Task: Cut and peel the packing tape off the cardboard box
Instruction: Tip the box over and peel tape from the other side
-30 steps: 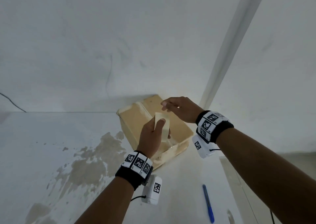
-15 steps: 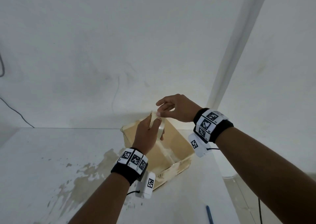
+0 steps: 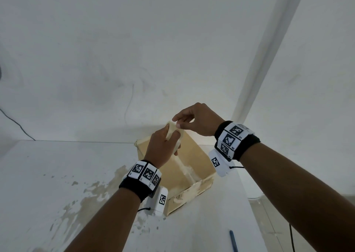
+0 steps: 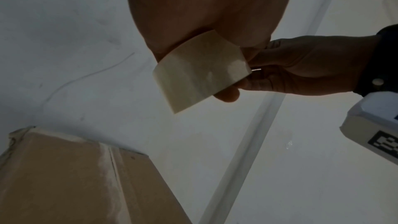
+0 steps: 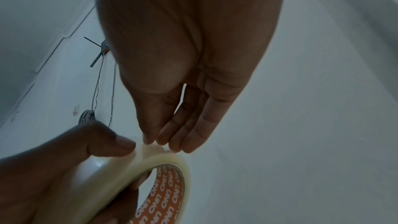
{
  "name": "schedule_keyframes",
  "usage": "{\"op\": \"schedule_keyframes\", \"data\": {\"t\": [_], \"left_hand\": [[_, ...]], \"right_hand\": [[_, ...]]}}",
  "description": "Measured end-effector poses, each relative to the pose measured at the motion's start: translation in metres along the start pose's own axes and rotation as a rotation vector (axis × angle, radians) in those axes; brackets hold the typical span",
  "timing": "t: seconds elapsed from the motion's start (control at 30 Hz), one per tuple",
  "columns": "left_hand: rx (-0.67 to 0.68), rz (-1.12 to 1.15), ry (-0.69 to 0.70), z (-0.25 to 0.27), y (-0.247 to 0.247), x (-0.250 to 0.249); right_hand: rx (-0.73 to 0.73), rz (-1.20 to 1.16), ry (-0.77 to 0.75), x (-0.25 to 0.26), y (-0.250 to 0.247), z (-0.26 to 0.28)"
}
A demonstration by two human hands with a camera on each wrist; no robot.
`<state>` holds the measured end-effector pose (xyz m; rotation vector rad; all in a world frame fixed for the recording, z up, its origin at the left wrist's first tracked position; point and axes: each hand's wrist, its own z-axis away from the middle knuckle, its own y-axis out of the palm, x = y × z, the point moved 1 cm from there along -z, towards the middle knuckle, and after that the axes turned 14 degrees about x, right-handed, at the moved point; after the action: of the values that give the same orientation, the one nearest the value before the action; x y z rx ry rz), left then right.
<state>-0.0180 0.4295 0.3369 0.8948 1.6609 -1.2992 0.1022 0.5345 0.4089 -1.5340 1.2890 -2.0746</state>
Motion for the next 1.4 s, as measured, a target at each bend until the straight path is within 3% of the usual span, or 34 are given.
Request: {"op": "schedule_keyframes", "data": {"t": [0.3,0.57,0.77,1.03,1.23,1.4], "left_hand": [[0.002,-0.111,0.001,0.000,-0.007,-0.001],[0.024,-0.065,-0.018,-0.001,-0.014,-0.001],[0.120,0.024,-0.011,0.000,-0.026,-0.010],[0.238,0.052,-0.055,-0.007,-0.038,-0.001],[0.262,-0.066,-0.088,-0.012,-0.041,0.002],[0.348,-0.103,-0.093,-0.015,-0.042,-0.005]], "right_hand": [[-0.065,0.033,0.031,0.002,0.007,-0.006],[-0.098,0.112,0.018,0.001,0.020,-0.011],[-0.074,0.215,-0.053,0.005,0.028,-0.010],[-0.077,0.075,-0.060,-0.002,0.034,-0.006],[-0.032,0.024,-0.066,-0.004,0.035,-0.006],[-0.064,-0.137,0.049,-0.007,0.027,-0.009]]}}
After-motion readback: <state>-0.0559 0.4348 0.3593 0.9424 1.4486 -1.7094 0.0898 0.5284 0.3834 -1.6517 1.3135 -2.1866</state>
